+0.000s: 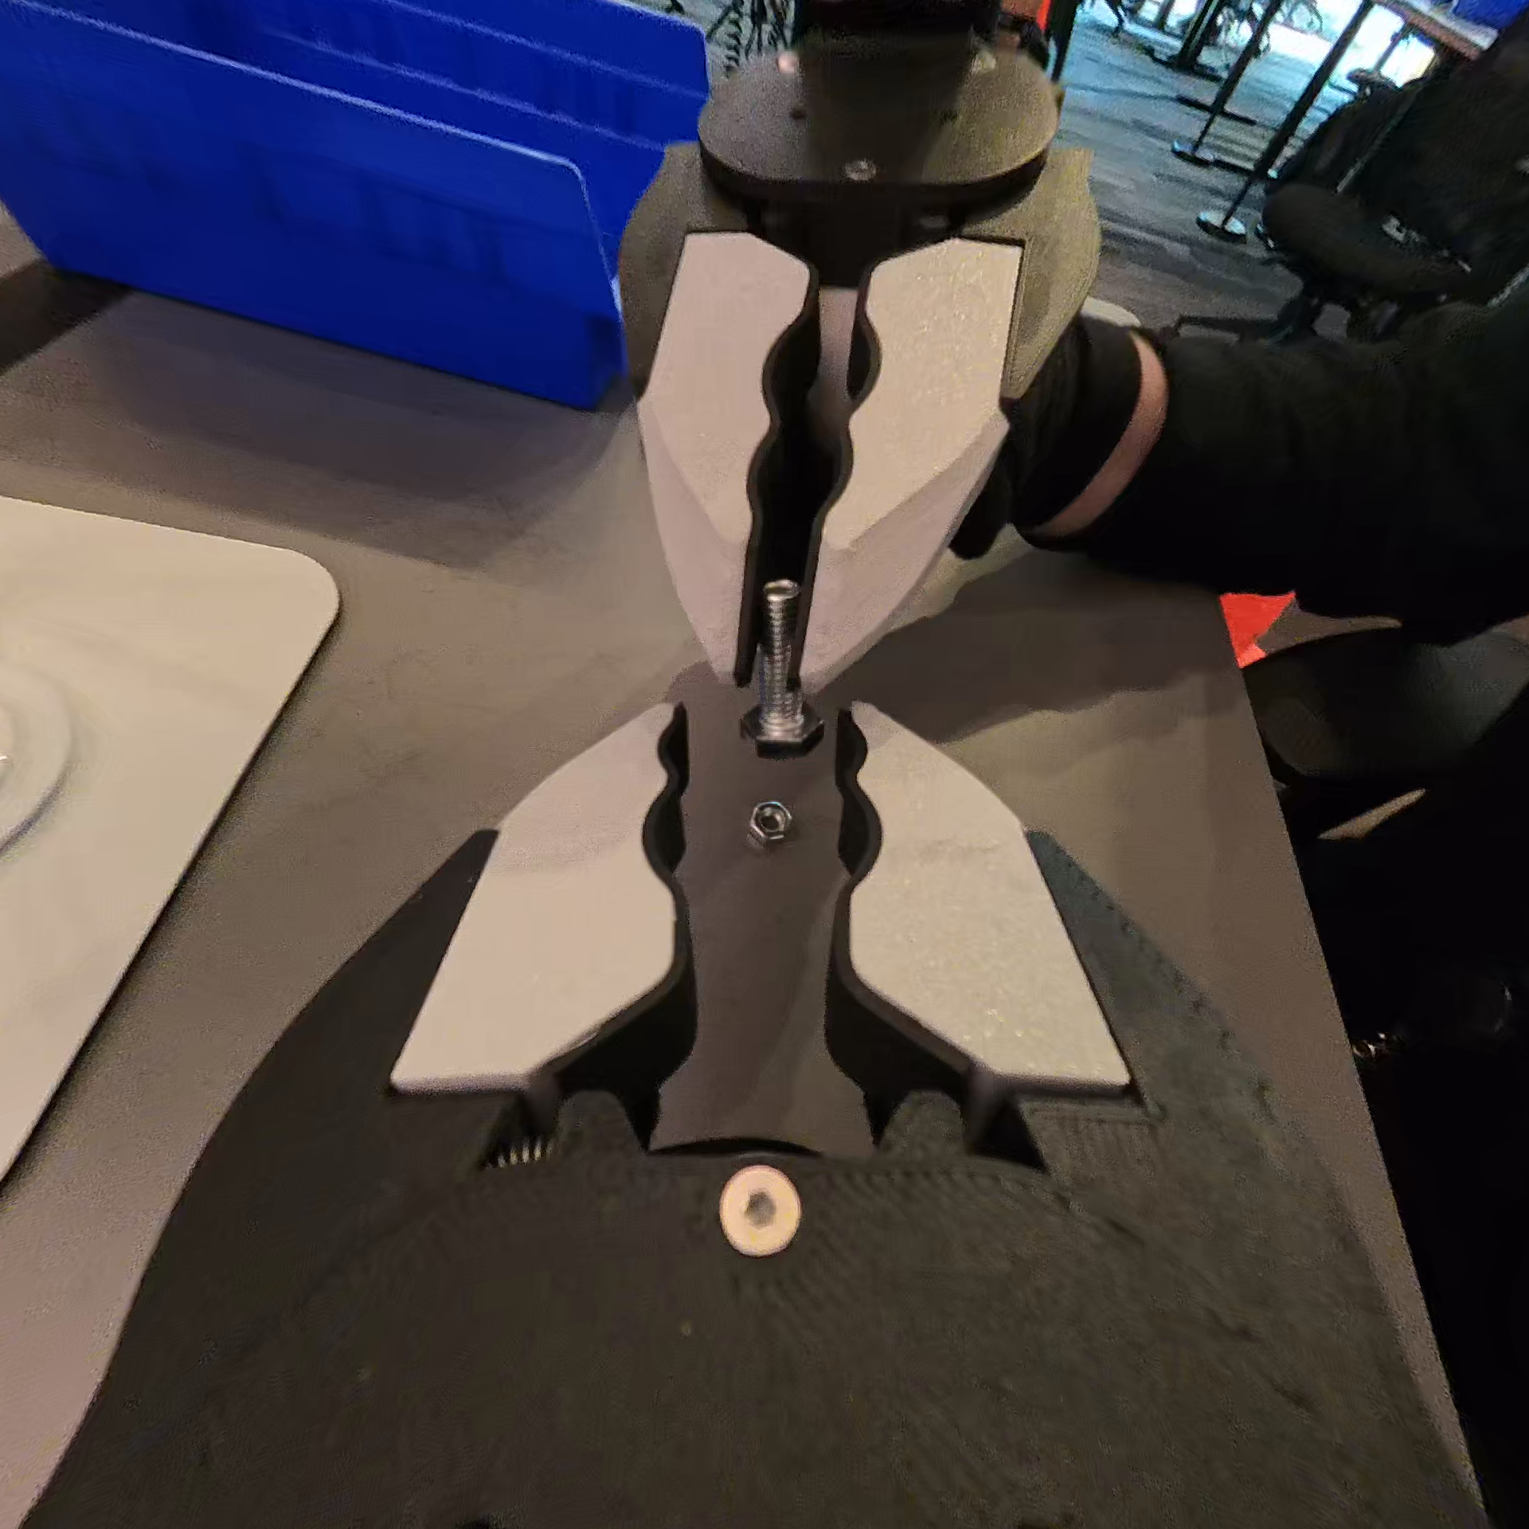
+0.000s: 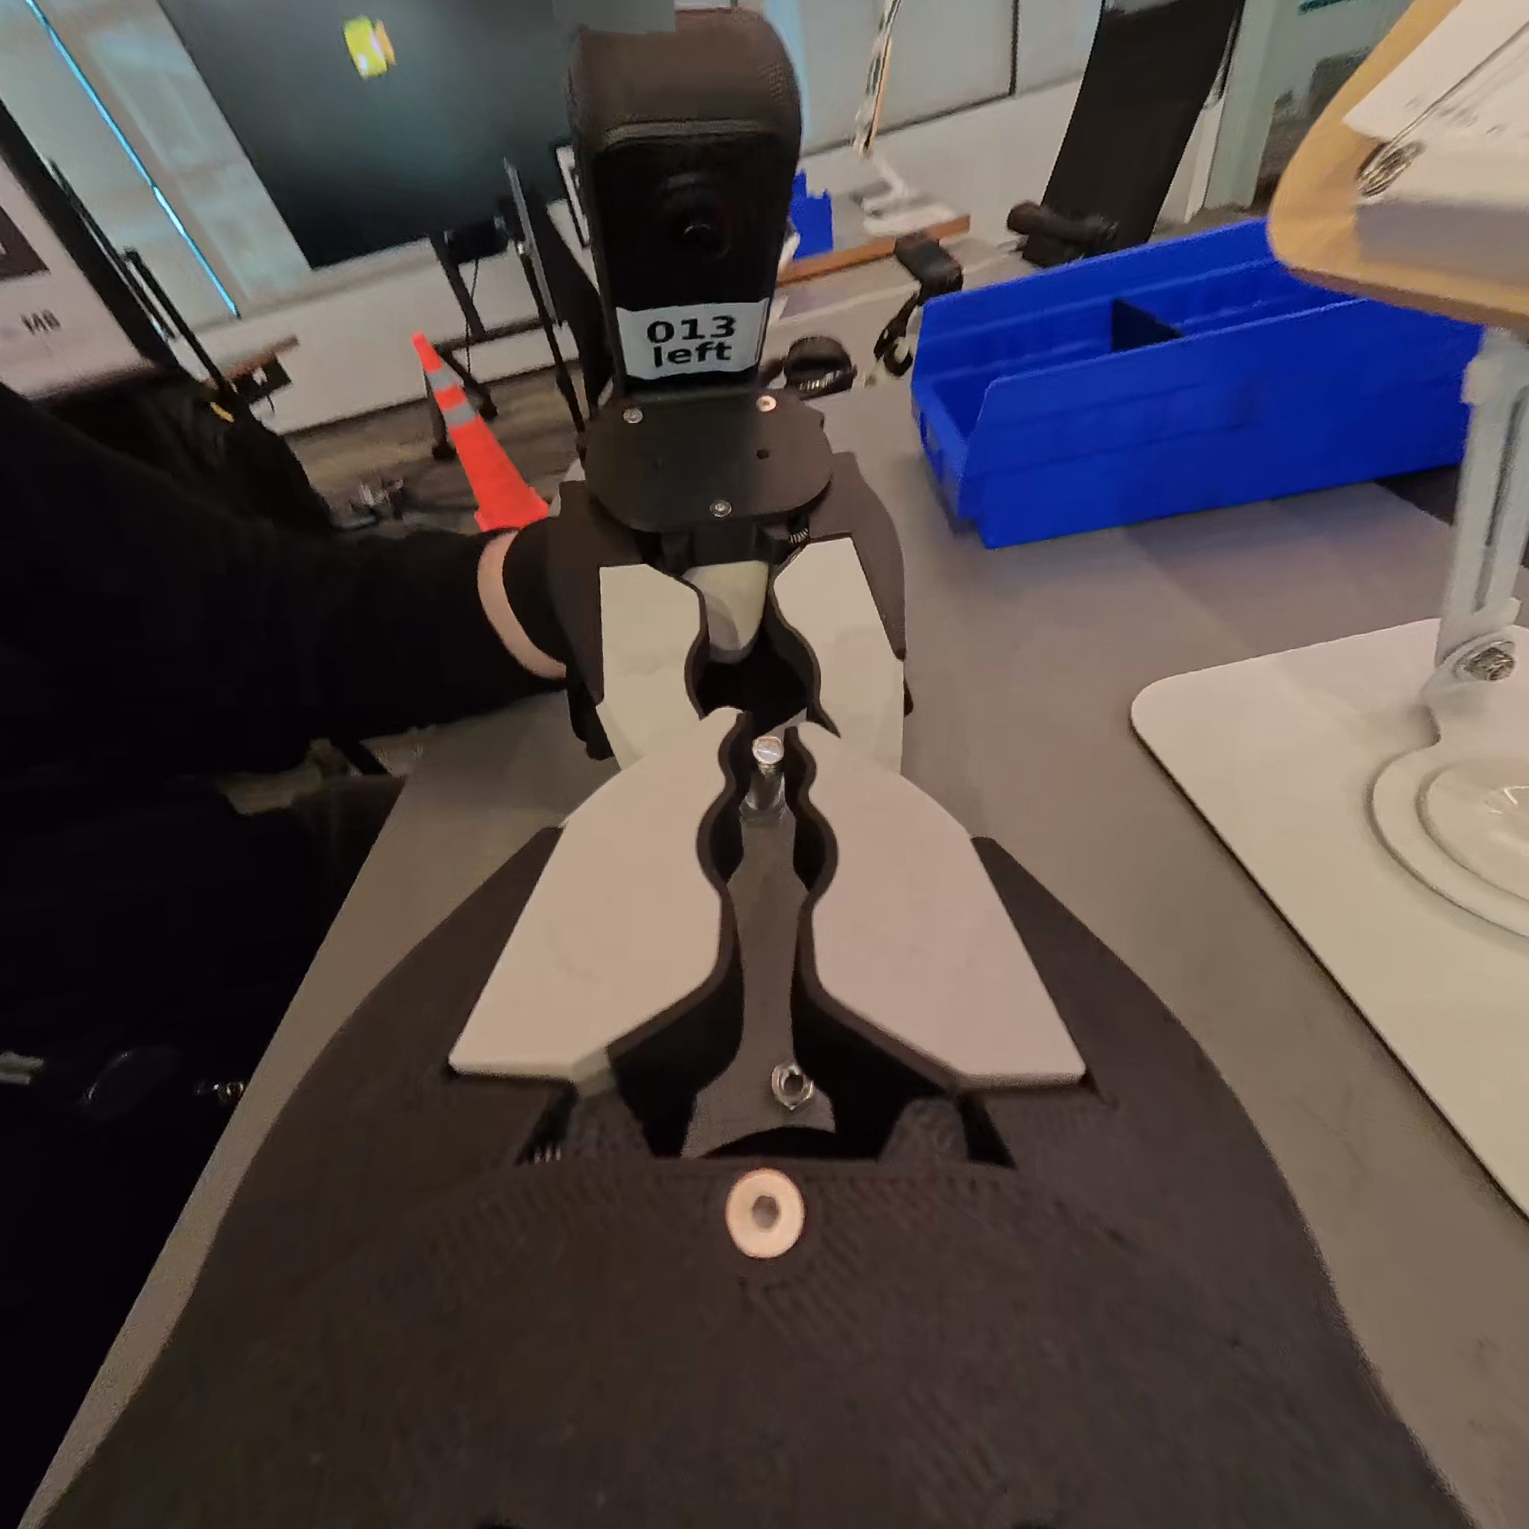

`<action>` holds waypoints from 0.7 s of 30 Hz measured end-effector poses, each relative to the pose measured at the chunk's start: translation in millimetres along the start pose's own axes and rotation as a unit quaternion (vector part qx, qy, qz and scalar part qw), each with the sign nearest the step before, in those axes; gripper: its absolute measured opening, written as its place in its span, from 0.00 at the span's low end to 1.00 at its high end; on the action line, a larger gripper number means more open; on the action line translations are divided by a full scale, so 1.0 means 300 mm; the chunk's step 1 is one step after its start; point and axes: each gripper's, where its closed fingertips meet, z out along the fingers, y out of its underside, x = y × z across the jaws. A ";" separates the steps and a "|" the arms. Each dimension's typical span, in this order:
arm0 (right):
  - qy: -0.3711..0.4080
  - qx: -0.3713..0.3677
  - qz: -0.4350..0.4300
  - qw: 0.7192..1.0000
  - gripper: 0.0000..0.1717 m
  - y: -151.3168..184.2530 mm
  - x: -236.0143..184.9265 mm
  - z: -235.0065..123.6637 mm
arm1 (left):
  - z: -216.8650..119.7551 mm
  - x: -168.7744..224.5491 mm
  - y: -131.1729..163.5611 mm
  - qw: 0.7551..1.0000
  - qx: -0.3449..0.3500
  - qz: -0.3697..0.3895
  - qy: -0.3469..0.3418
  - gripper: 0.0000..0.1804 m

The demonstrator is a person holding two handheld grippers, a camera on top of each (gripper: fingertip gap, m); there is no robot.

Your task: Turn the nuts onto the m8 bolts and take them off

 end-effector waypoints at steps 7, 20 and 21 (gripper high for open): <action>0.003 -0.044 -0.006 0.999 0.04 0.029 -0.003 0.002 | 0.017 0.031 0.002 1.000 0.011 -0.005 0.027 0.12; -0.028 -0.044 -0.010 0.999 0.04 0.033 -0.027 -0.006 | 0.019 0.072 -0.007 0.995 0.035 -0.038 0.088 0.13; -0.030 -0.046 -0.011 0.998 0.04 0.033 -0.028 -0.010 | 0.019 0.078 -0.009 0.994 0.039 -0.043 0.098 0.14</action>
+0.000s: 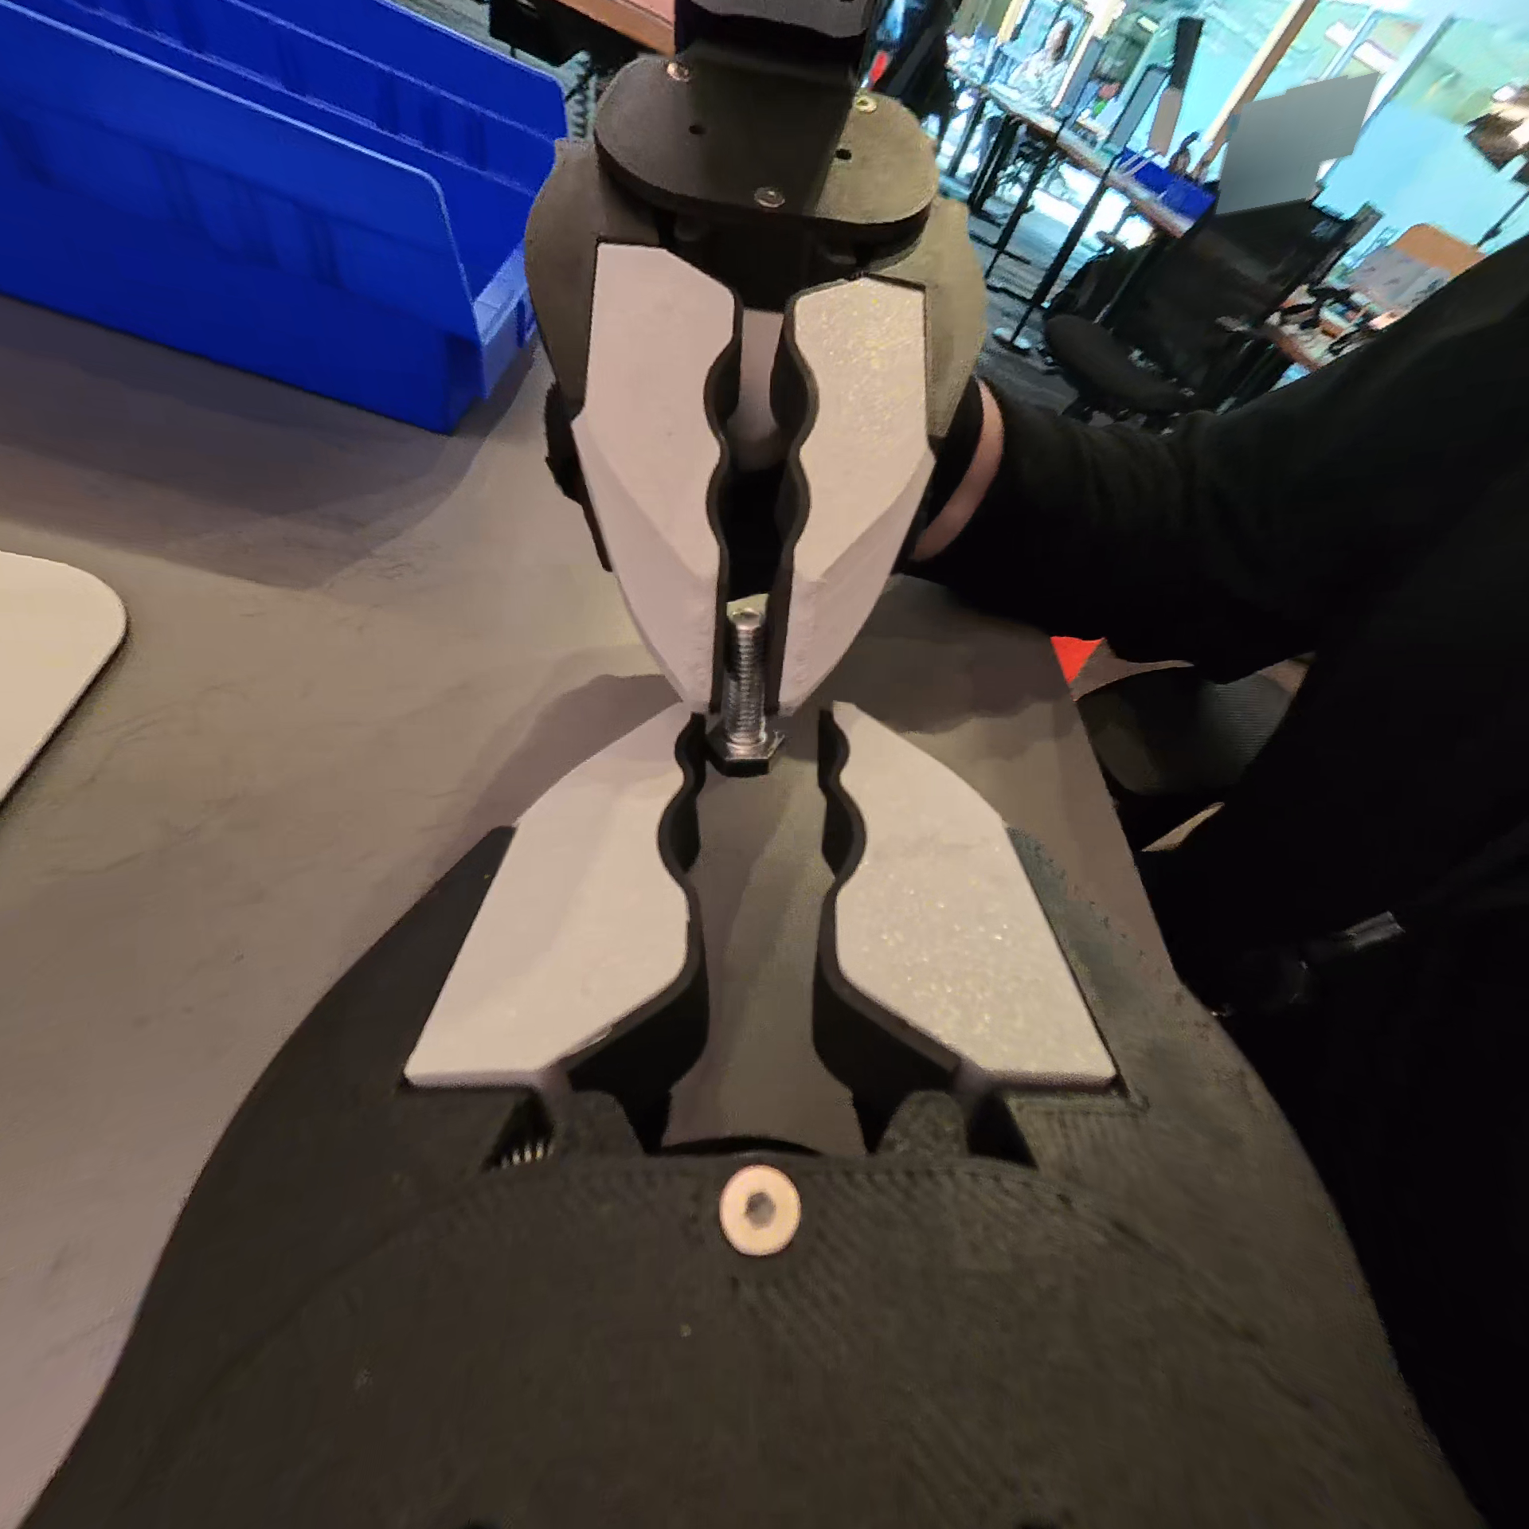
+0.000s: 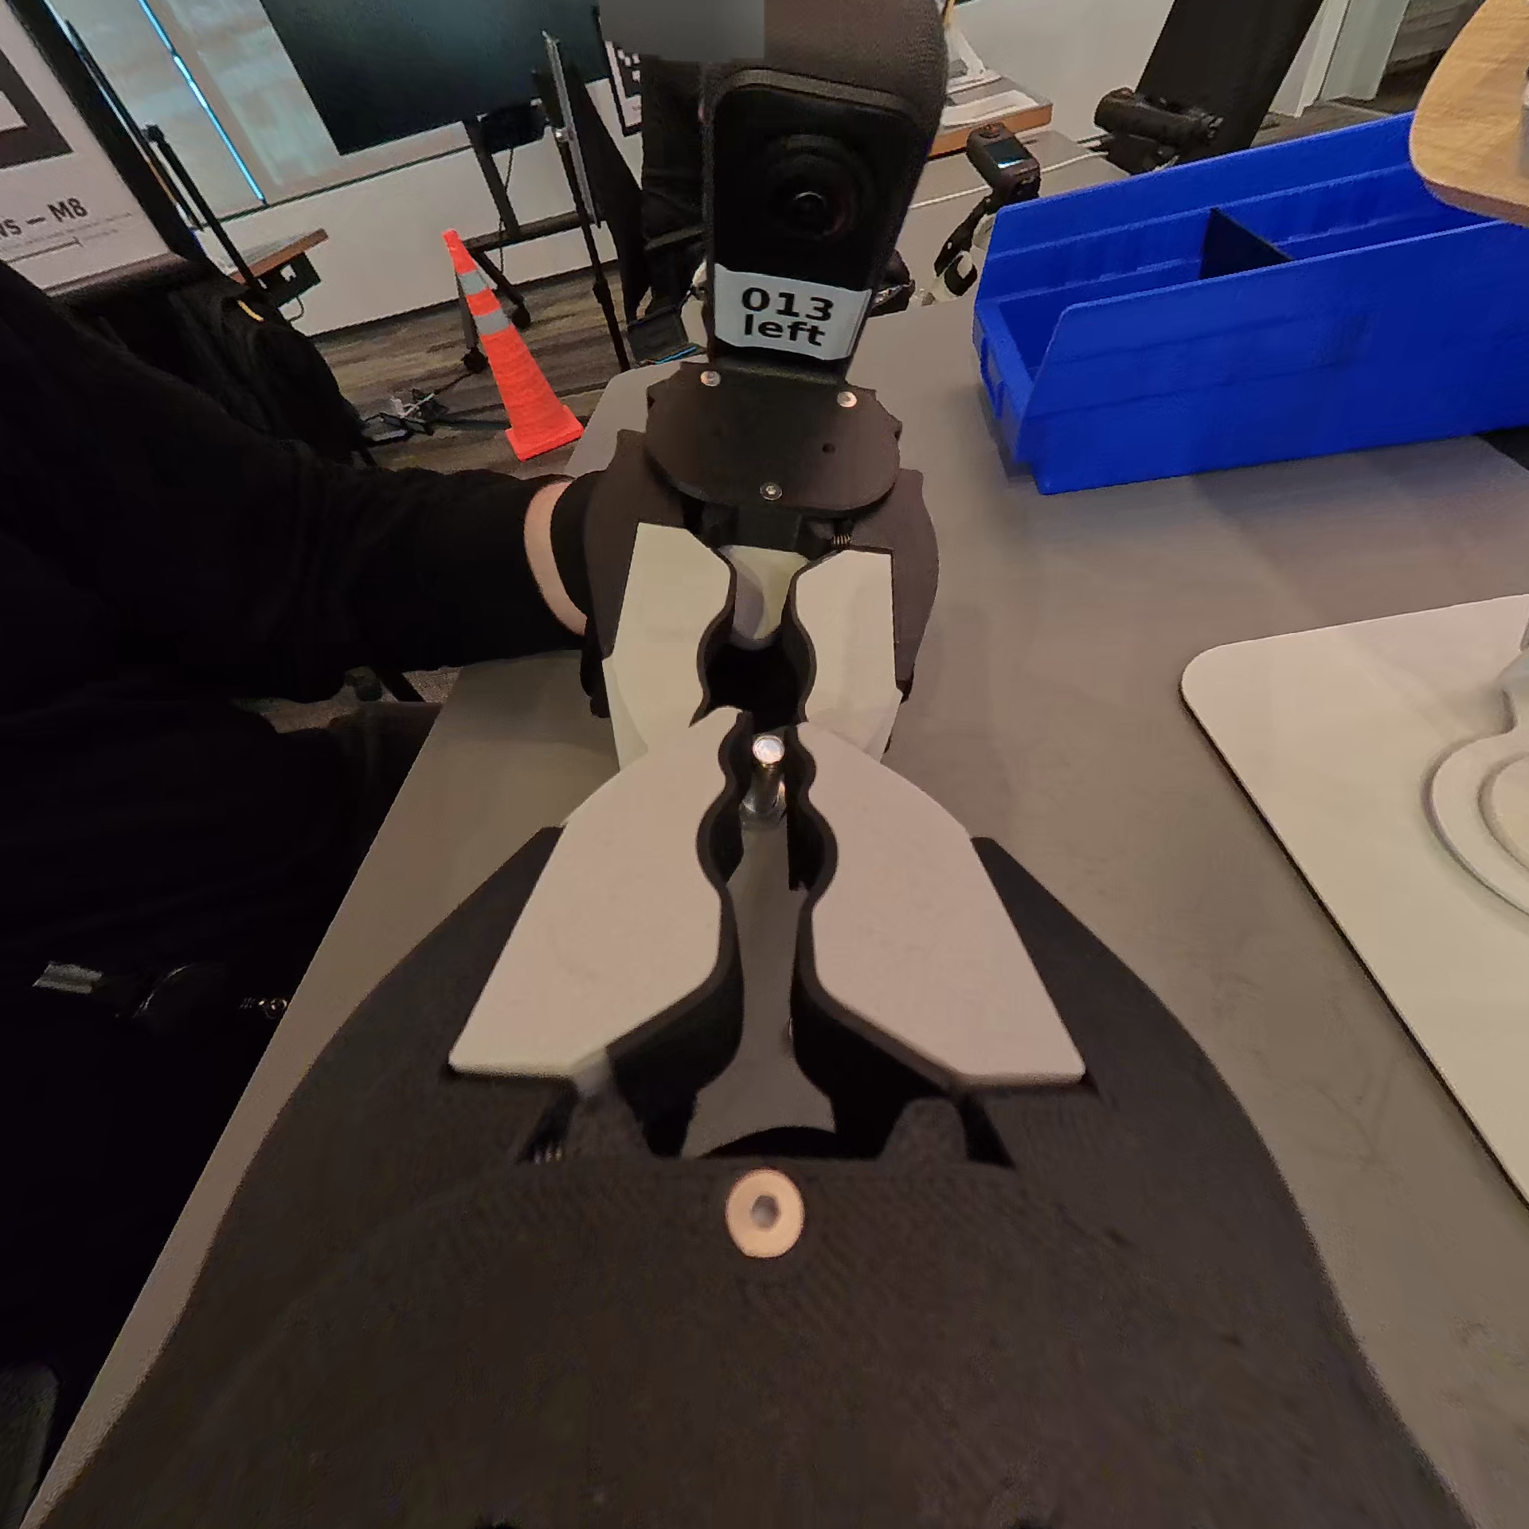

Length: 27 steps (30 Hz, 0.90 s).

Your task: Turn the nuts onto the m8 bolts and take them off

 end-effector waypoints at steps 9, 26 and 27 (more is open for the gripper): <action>-0.023 -0.003 -0.007 1.000 0.04 0.005 -0.025 -0.007 | 0.009 0.016 0.001 1.000 0.011 -0.007 0.028 0.09; 0.054 -0.098 -0.066 0.992 0.16 0.111 0.042 -0.096 | -0.112 -0.113 0.062 0.996 -0.021 0.018 -0.079 0.09; 0.059 -0.136 -0.079 0.986 0.16 0.154 0.051 -0.091 | -0.119 -0.122 0.077 0.995 -0.030 0.022 -0.087 0.09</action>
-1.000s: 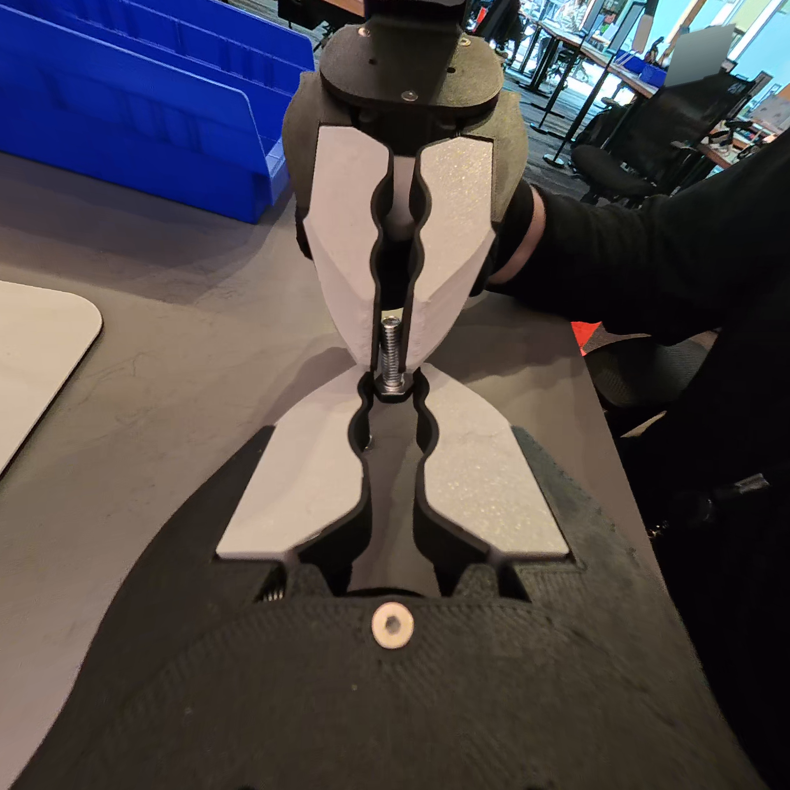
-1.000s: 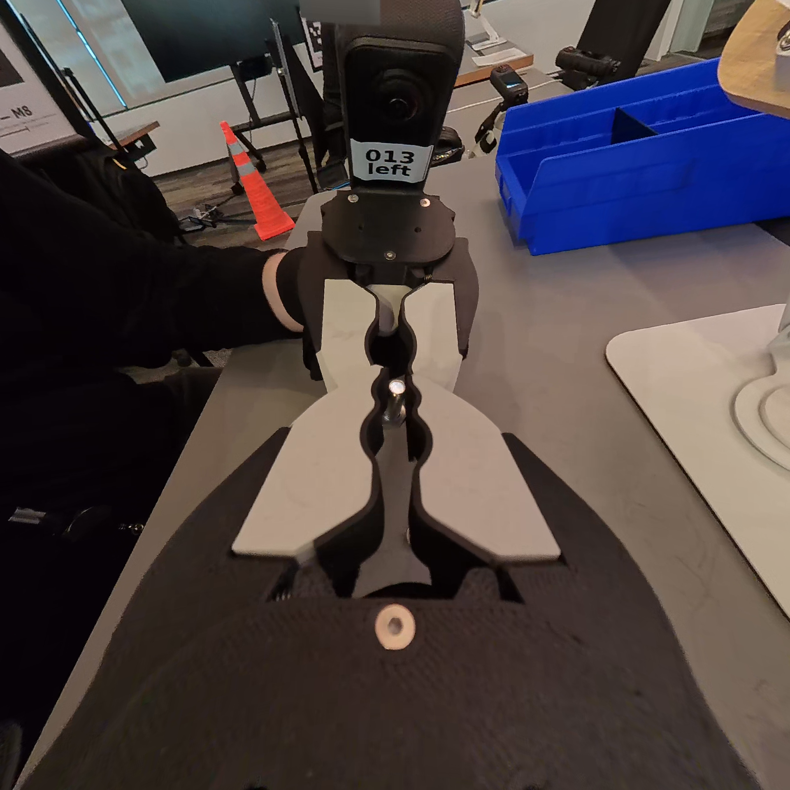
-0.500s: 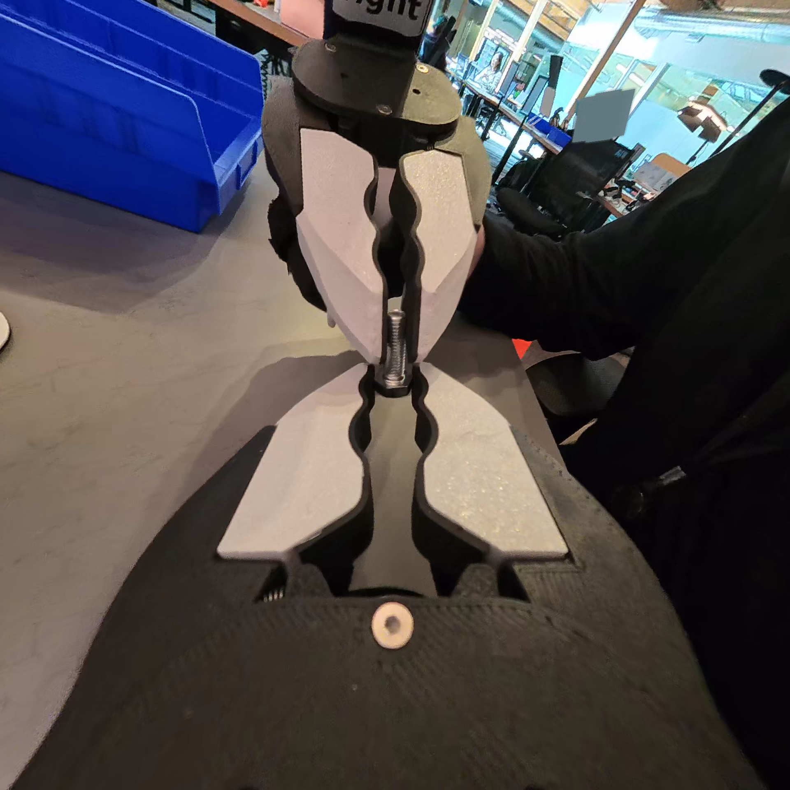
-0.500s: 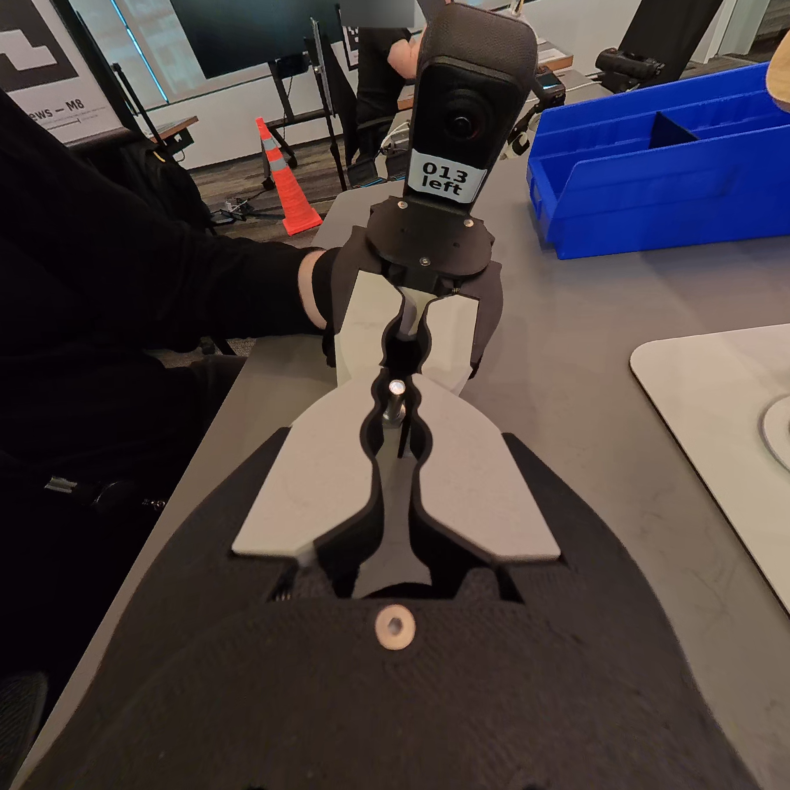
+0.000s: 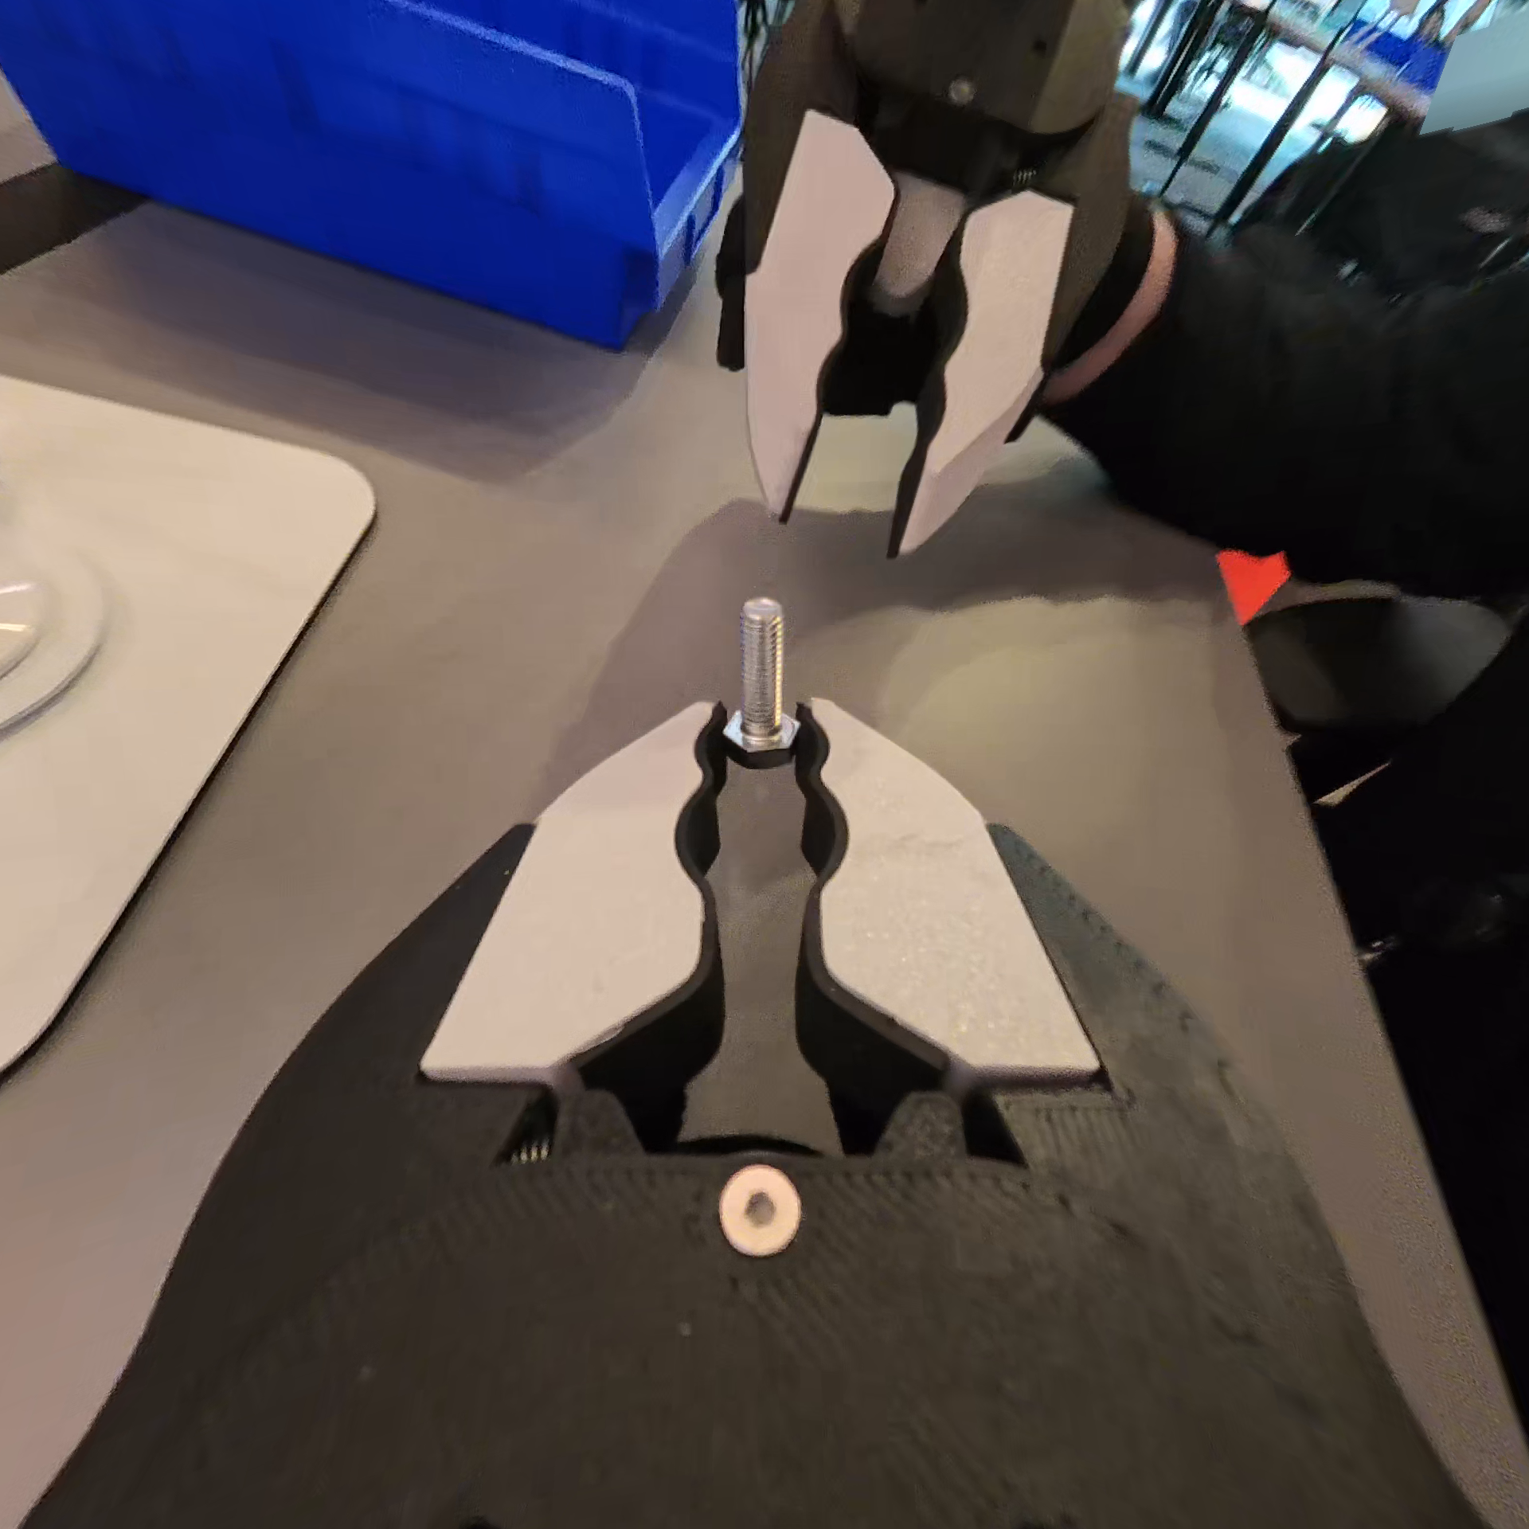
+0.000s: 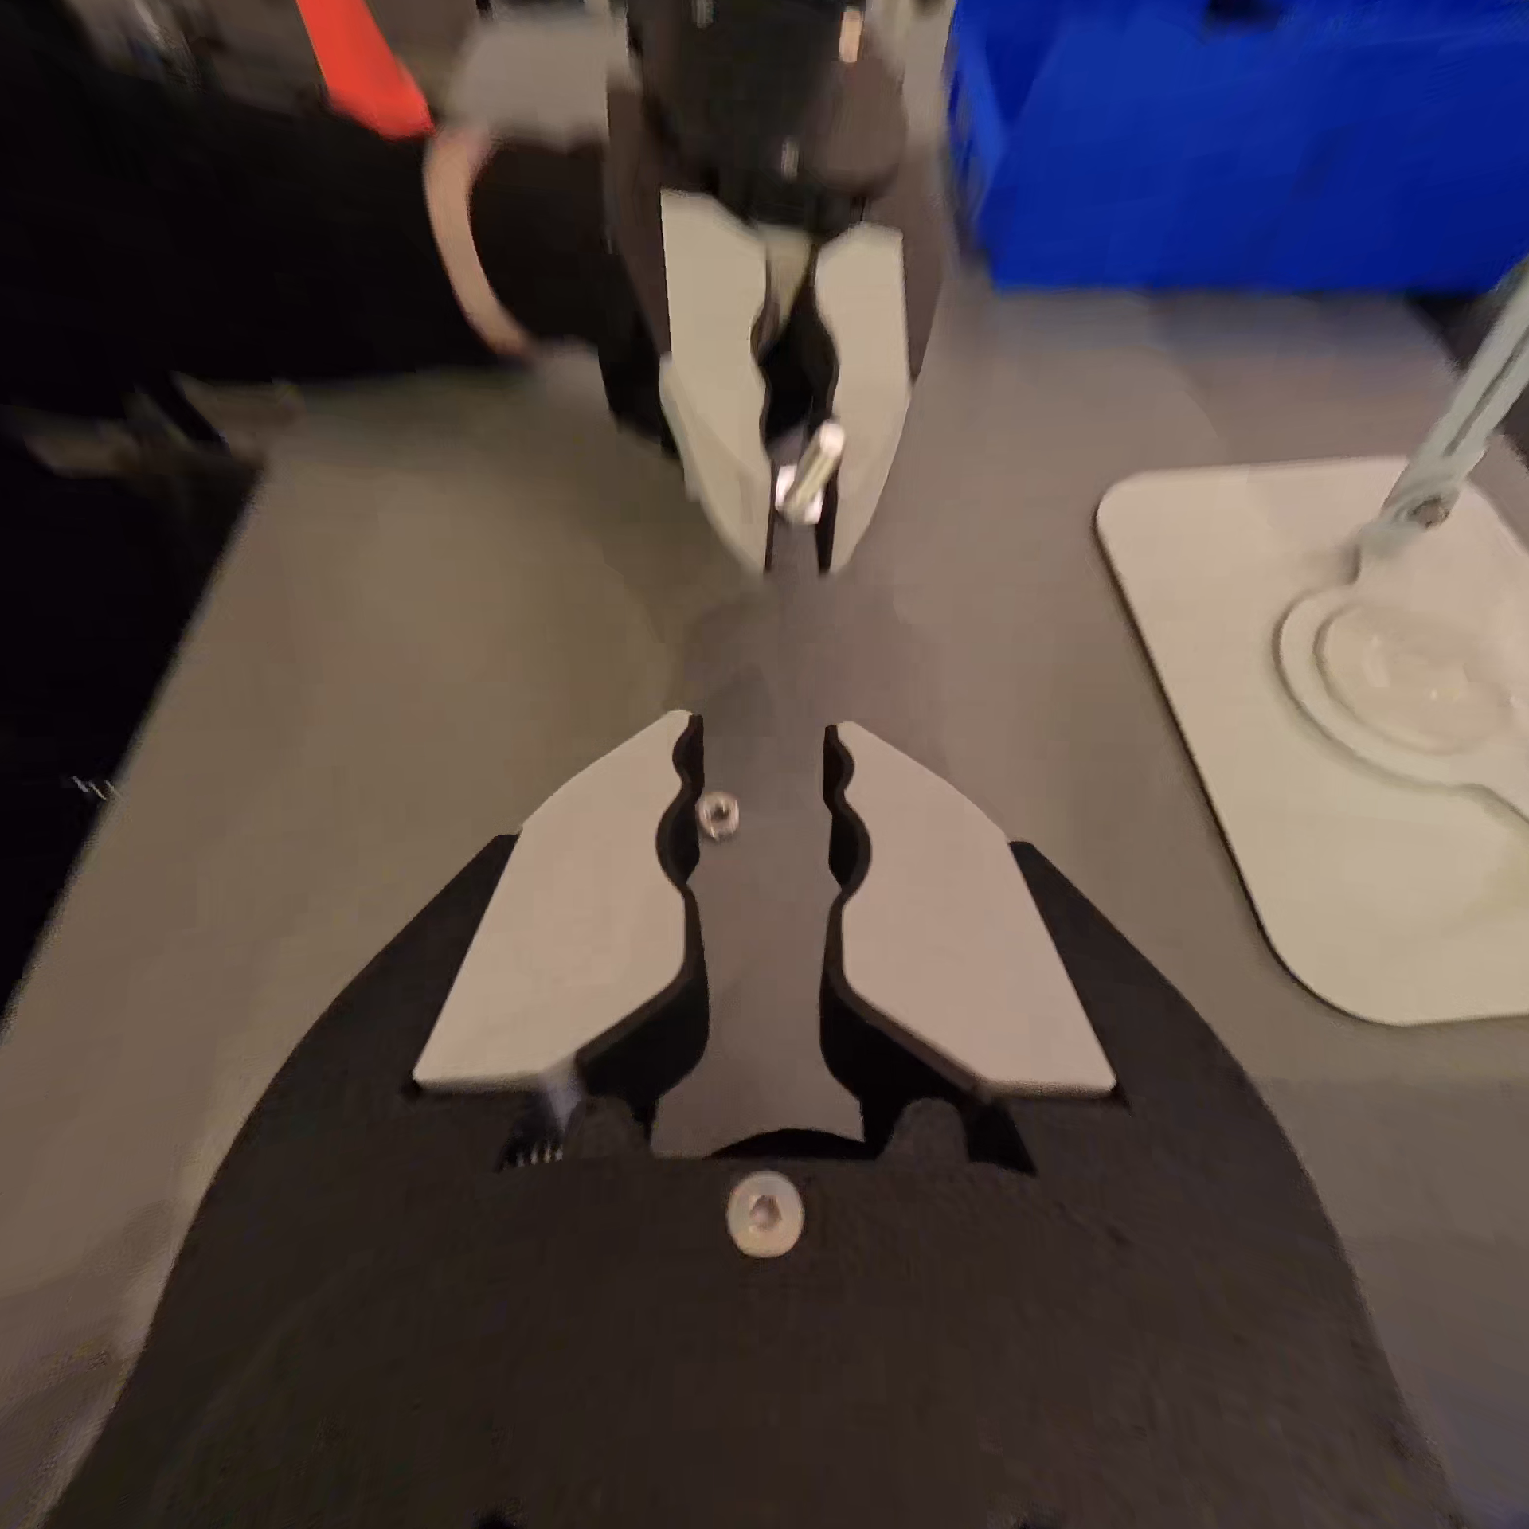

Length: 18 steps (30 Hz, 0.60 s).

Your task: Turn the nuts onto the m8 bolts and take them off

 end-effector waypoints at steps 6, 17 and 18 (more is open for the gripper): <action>-0.043 -0.144 -0.059 0.987 0.18 0.153 -0.053 0.104 | -0.008 -0.031 0.051 0.999 -0.035 0.019 -0.029 0.09; -0.065 -0.201 -0.078 0.974 0.09 0.203 -0.050 0.162 | -0.035 -0.060 0.057 0.998 -0.032 0.017 -0.045 0.09; -0.067 -0.200 -0.077 0.974 0.09 0.204 -0.054 0.164 | -0.035 -0.062 0.056 0.998 -0.031 0.017 -0.046 0.09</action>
